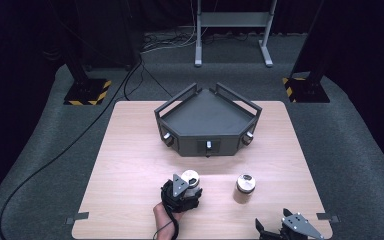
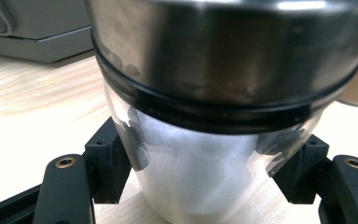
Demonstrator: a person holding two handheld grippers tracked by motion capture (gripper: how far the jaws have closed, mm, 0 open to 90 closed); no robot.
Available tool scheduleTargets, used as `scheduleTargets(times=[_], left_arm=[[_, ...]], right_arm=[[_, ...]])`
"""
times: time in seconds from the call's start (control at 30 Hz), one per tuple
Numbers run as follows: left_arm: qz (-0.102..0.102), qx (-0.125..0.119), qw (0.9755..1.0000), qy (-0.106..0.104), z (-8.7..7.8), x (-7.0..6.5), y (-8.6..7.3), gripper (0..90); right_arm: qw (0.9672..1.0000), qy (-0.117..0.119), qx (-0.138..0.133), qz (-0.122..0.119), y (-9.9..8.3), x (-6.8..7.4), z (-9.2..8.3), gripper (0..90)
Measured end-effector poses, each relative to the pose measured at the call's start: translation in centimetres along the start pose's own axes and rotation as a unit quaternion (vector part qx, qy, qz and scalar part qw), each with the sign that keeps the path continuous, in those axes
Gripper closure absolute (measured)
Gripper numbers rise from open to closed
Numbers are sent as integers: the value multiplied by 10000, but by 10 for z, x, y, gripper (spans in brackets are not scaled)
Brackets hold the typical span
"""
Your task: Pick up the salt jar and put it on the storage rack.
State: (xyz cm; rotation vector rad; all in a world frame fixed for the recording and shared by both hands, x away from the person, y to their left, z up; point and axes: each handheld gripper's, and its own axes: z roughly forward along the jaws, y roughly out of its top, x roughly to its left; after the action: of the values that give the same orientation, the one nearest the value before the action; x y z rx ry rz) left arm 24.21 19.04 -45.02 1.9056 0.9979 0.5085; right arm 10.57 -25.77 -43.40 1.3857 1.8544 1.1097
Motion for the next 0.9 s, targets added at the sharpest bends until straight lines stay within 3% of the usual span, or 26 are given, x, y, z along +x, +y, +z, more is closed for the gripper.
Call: scheduleTargets(times=[0.9], left_arm=[[56, -94, 9998, 164, -20, 11, 6, 315]], right_arm=[[10000, -44, 2, 14, 0, 0, -1, 0]])
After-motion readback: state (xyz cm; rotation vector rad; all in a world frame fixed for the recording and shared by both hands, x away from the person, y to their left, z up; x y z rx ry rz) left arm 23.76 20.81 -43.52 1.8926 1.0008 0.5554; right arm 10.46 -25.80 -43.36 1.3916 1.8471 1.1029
